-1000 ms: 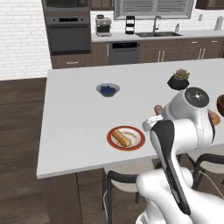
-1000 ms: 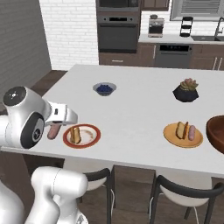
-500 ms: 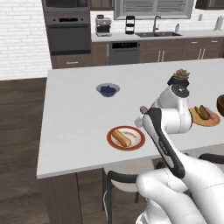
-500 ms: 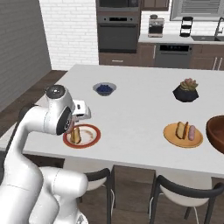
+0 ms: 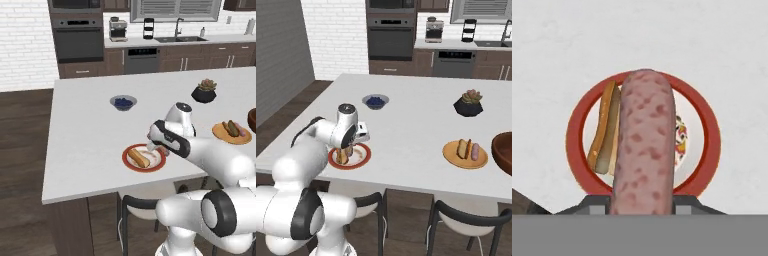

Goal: Place one bun and one sausage from the bowl on each plate.

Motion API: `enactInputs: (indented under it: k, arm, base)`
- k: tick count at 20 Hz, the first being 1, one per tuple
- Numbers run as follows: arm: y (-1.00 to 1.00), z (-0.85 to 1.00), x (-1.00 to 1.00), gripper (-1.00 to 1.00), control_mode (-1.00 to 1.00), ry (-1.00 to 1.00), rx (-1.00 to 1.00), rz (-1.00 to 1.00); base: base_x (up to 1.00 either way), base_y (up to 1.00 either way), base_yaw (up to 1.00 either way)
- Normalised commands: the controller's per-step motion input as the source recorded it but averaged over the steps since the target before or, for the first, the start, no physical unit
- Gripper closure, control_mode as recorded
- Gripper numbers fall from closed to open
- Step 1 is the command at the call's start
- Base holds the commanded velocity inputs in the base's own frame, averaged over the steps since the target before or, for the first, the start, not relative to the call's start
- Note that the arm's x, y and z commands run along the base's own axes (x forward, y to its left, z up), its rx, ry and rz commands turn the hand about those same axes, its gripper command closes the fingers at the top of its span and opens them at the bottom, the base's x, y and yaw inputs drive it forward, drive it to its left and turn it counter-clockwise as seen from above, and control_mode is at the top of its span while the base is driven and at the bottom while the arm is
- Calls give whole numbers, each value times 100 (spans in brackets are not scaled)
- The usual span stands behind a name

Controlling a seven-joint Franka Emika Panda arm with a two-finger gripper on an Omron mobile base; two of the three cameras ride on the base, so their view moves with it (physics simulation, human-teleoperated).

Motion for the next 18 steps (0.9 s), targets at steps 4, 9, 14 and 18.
enactInputs:
  k: [4, 9, 14, 18]
  arm:
    - [-2, -46, 100, 100, -100, 28, -2, 8]
    - [6, -76, 46, 100, -100, 12, -10, 5]
    - [3, -56, 1, 100, -100, -11, -2, 1]
    - [0, -21, -16, 100, -100, -19, 0, 0]
  base:
    - [0, 0, 0]
    - [0, 0, 0]
    - [0, 0, 0]
    - [0, 0, 0]
